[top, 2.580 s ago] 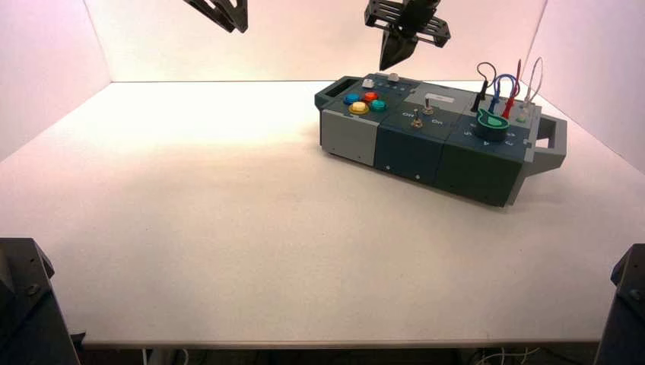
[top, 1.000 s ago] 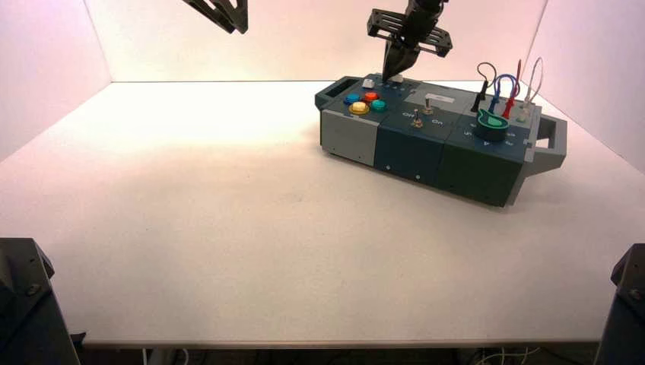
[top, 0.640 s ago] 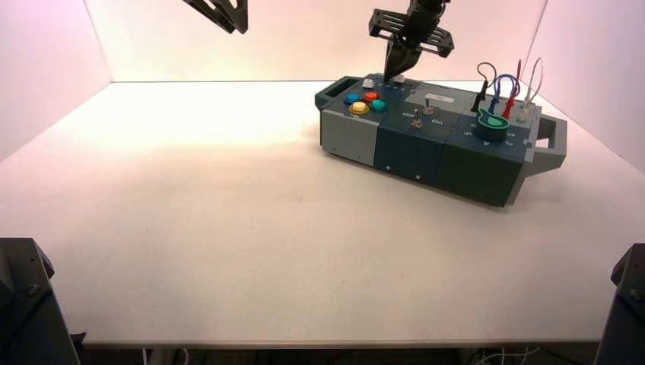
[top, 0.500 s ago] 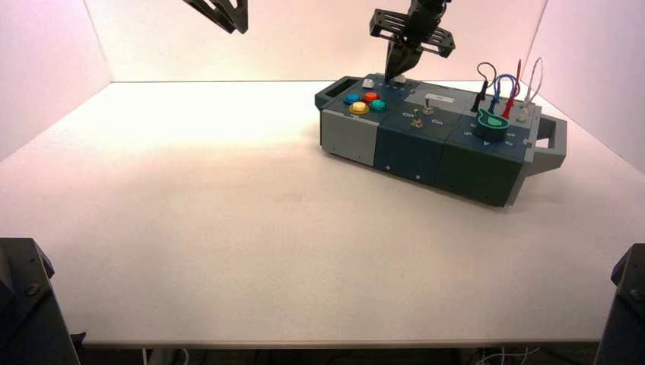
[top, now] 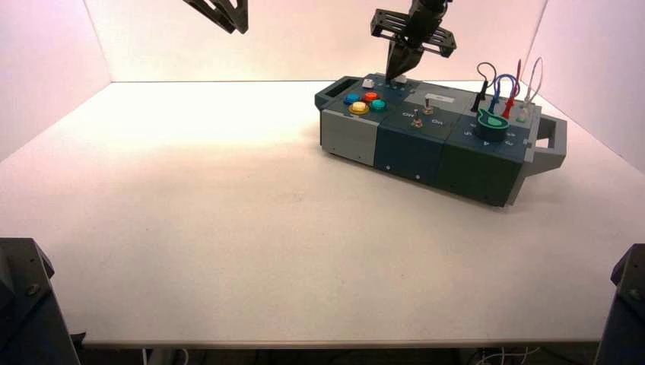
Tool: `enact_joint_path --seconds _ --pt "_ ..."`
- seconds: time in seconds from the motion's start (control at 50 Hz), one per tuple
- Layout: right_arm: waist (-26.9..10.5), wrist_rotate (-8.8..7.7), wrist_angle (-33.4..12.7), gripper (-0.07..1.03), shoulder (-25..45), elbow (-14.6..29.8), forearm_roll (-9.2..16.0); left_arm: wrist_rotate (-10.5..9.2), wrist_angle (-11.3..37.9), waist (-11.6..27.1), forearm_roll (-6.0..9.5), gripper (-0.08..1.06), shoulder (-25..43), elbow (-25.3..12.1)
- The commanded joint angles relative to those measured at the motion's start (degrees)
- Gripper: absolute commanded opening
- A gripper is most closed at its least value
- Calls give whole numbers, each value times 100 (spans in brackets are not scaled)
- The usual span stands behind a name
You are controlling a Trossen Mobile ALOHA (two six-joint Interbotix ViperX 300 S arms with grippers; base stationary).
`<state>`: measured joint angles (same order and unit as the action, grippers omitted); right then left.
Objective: Move the top slider to position 4.
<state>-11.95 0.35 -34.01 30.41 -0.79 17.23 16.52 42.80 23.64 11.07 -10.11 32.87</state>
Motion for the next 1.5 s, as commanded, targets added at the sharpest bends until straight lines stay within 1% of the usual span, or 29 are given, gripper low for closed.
enact_joint_path --seconds 0.02,0.16,0.4,0.54,0.68,0.86,0.92,0.96,0.98,1.02,1.08,1.16,1.26,1.3,1.34,1.4,1.42,1.46,1.5 --pt "53 -9 35 -2 -439 105 0 26 -26 53 9 30 -149 -123" --pt "44 0 35 -2 -571 79 0 26 -18 44 9 30 -149 -132" --pt "9 -97 35 -2 -923 -18 0 26 -18 44 9 30 -141 -132" --pt "9 -185 35 -2 -1292 -220 -18 26 -18 44 0 30 -132 -141" --pt "9 -281 35 -2 -1819 -536 -44 26 -26 44 -18 30 -141 -149" --pt "-79 -483 35 -2 -2804 -1178 -123 26 -26 53 -26 30 -167 -149" --pt "-123 -545 26 -2 -3243 -1477 -158 26 -35 53 -44 30 -202 -149" --pt "-132 -562 18 -2 -3393 -1591 -167 26 -44 44 -53 30 -211 -149" --pt "-149 -589 0 -2 -3612 -1749 -167 26 -53 44 -62 30 -220 -149" --pt "-167 -633 -26 -2 -3841 -1925 -167 18 -44 44 -62 30 -229 -149" --pt "-193 -782 -88 -2 -4210 -2197 -176 26 -79 53 -70 30 -255 -141" --pt "-211 -1020 -281 -2 -4808 -2628 -176 26 -114 44 -79 30 -264 -132" --pt "-211 -1178 -422 -1 -5440 -3059 -176 26 -158 44 -88 30 -272 -123" --pt "-211 -1239 -448 5 -5774 -3261 -185 26 -158 44 -88 30 -272 -114" --pt "-211 -1274 -457 13 -6012 -3419 -193 26 -167 44 -88 30 -272 -114" --pt "-211 -1301 -457 35 -6469 -3691 -220 26 -176 44 -97 30 -272 -105" --pt "-211 -1301 -466 39 -6539 -3744 -229 18 -176 53 -88 30 -272 -97" --pt "-211 -1301 -483 53 -6803 -3920 -272 26 -185 44 -88 30 -272 -97" --pt "-211 -1310 -536 62 -7022 -4096 -308 26 -202 44 -88 30 -272 -88"
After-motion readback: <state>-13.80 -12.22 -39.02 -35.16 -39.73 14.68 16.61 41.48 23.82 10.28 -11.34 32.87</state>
